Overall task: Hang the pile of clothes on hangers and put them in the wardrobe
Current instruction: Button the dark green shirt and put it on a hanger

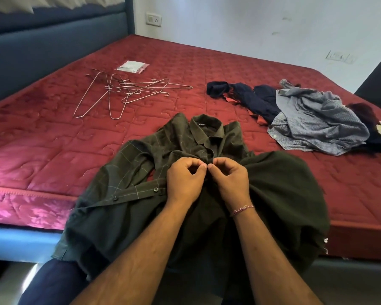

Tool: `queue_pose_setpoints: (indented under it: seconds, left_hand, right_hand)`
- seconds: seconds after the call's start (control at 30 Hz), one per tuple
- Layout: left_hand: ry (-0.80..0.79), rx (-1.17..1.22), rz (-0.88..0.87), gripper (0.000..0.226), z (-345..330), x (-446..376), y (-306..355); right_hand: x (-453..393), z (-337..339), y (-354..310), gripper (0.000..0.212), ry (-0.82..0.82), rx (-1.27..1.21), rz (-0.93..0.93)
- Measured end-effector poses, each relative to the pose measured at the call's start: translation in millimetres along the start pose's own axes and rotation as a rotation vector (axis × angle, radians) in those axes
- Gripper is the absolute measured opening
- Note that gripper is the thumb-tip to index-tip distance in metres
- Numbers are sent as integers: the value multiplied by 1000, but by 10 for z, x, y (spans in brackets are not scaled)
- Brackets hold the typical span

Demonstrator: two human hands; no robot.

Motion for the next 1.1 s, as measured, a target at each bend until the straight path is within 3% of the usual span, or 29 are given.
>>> queue_pose_setpoints:
  seconds: [0.13, 0.33, 0.7, 0.83, 1.1]
  left_hand:
    - [44, -12, 68, 7, 3, -22, -51]
    - [-12, 1, 11, 6, -29, 13, -31]
    - [37, 3, 39, 7, 4, 36, -38]
    - [157, 21, 108, 11, 89, 20, -63]
    - [82, -11, -40, 10, 32, 94, 26]
  right_hand:
    - [7, -16, 27, 12, 0, 18, 17]
    - [3, -4, 40, 22, 18, -7, 14]
    - [20, 1, 42, 17, 23, 13, 38]
    - [20, 78, 75, 10, 105, -49, 22]
    - [33, -8, 34, 17, 33, 97, 78]
Point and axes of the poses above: each hand's wrist, its own x-axis away from the middle knuckle, its own z-axis out of the back of the hand, y = z × x, the point moved 7 cm from there along -x, towards the middle knuckle, and after that the axes turned 5 degrees about -x, right-handed, at the moved point
